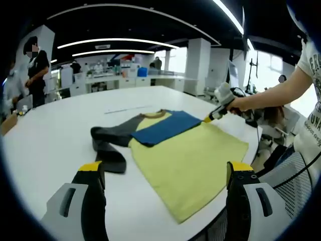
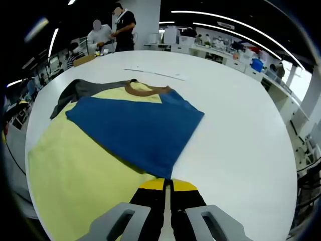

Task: Fold the garment on the visible template until the final outline fits inside the template.

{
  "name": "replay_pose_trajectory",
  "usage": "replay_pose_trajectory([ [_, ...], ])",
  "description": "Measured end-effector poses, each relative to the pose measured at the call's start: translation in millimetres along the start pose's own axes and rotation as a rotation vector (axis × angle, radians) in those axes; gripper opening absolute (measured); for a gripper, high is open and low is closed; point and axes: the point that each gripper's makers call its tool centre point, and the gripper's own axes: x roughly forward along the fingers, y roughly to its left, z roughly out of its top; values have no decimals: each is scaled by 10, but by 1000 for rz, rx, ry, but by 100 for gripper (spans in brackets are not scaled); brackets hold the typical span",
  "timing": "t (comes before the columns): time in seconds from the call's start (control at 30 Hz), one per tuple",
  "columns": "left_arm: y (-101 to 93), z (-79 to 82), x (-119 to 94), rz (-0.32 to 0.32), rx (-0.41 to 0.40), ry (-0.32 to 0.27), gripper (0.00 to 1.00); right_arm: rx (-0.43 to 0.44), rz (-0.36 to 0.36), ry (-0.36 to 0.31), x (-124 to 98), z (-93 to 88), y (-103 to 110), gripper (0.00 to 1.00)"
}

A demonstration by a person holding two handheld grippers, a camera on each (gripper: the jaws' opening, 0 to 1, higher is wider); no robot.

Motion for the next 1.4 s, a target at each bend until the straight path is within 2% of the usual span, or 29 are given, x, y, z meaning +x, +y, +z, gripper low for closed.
replay_pose_trajectory([
  [0.67,117,-66,-2,21,-19,19,95,-11,-7,15,-34,-58,-164,0],
  [0.83,138,-69,11,28,-19,24,95,56,8,12,-53,-64,-148,0],
  [0.93,155,-71,21,32,-19,25,94,90,29,-11,-73,-28,-133,0],
  [1.07,175,-71,34,37,-18,25,93,101,68,-70,-149,83,-83,11],
  [1.23,233,-99,43,52,-20,31,92,122,135,-142,-268,227,29,32],
  [1.3,251,-101,49,53,-20,28,92,90,148,-160,-313,252,68,41],
  [1.4,286,-99,63,59,-11,28,91,42,172,-192,-395,292,155,47],
])
